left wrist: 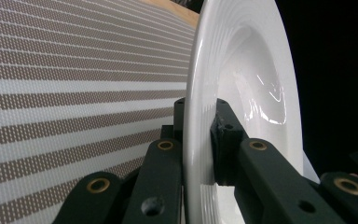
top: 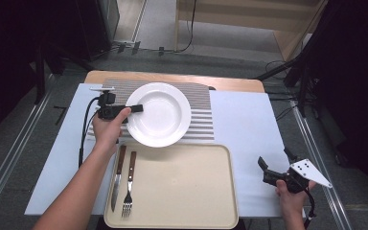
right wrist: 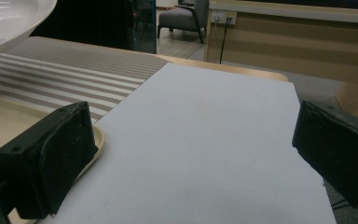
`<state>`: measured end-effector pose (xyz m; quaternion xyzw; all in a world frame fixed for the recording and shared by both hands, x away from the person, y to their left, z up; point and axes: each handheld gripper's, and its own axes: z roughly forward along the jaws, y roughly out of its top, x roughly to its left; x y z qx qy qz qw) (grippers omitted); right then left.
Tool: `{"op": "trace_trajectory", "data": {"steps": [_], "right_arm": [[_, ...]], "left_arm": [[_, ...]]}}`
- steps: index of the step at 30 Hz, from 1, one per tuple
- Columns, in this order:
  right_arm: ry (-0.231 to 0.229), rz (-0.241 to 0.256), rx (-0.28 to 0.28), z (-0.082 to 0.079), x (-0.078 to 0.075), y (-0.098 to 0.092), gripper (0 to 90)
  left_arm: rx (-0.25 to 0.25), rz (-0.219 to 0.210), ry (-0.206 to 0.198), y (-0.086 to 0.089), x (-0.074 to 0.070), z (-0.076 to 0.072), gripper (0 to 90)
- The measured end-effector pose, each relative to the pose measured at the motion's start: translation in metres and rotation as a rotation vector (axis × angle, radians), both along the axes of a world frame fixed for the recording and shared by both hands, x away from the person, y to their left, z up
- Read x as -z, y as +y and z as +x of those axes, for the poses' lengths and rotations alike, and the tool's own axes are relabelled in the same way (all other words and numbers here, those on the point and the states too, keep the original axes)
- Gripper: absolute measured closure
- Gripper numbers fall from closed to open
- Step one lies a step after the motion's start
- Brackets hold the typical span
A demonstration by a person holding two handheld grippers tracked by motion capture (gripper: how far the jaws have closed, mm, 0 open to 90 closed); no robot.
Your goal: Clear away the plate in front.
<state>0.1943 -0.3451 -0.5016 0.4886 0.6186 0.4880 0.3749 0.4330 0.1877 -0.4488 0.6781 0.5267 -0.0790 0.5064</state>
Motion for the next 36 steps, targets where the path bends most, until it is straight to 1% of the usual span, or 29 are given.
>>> {"op": "trace_trajectory", "data": {"steps": [5, 9, 12, 23, 29, 32, 34, 36], "right_arm": [[0.002, 0.0, 0.0, -0.001, 0.0, 0.001, 0.0], [0.003, 0.001, 0.004, -0.001, 0.0, 0.0, 0.0], [0.002, -0.003, 0.008, -0.002, -0.001, 0.0, 0.0], [0.005, -0.008, 0.007, -0.002, -0.001, 0.003, 0.0], [0.006, -0.008, 0.009, -0.002, 0.0, 0.003, 0.0], [0.005, -0.007, 0.01, -0.002, 0.0, 0.003, 0.0], [0.006, -0.006, 0.011, -0.002, 0.0, 0.003, 0.0], [0.004, -0.004, 0.011, -0.002, -0.001, 0.003, 0.0]], "left_arm": [[0.014, -0.016, 0.014, 0.001, 0.001, -0.011, 81.6], [0.048, -0.039, 0.018, -0.001, 0.0, -0.02, 81.7], [0.063, -0.038, 0.013, -0.002, 0.0, -0.028, 81.6], [0.118, -0.043, 0.042, -0.007, 0.01, -0.052, 81.6], [0.138, -0.037, 0.047, -0.008, 0.015, -0.065, 81.4], [0.151, -0.046, 0.057, -0.009, 0.019, -0.071, 81.5], [0.147, -0.051, 0.065, -0.01, 0.021, -0.075, 81.6], [0.151, -0.046, 0.067, -0.011, 0.022, -0.08, 81.5]]}}
